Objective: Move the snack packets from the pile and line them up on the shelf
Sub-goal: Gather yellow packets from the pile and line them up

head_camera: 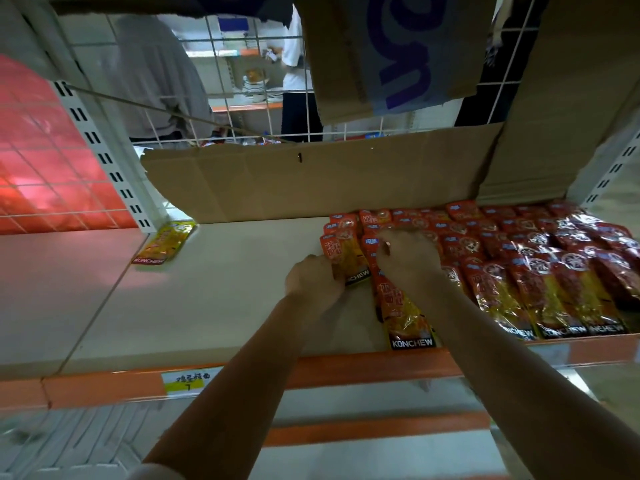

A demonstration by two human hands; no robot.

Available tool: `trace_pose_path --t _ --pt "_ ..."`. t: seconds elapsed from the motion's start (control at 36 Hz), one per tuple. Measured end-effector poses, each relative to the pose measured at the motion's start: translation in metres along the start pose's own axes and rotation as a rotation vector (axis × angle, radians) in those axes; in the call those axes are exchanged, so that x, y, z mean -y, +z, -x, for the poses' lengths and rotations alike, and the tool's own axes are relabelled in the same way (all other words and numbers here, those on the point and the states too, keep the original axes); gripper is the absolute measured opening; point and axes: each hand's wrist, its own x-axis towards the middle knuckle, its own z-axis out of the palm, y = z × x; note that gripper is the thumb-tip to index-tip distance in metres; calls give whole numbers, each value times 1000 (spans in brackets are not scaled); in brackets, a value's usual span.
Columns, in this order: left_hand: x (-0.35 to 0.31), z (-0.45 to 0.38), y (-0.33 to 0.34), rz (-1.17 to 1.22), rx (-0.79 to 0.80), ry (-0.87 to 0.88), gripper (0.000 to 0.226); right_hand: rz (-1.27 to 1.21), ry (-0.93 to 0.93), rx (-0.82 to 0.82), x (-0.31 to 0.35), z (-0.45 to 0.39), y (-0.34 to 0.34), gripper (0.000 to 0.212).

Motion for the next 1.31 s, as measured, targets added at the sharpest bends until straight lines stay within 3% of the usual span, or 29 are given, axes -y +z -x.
trace_pose_path --t 0.25,0.53,0.72,1.08,1.31 --pt "33 21 -23 -102 -119 44 35 35 -156 37 46 5 17 13" --pt "123 56 -68 -109 -263 -56 37 61 -369 141 154 10 48 38" --pt "219 95 -104 -86 -369 -107 40 43 -416 149 255 24 80 37" --pt "472 194 -194 -61 -466 -229 37 -47 -505 167 514 74 144 35" --pt "581 229 -220 -52 -495 -340 35 -59 -537 215 615 88 174 35"
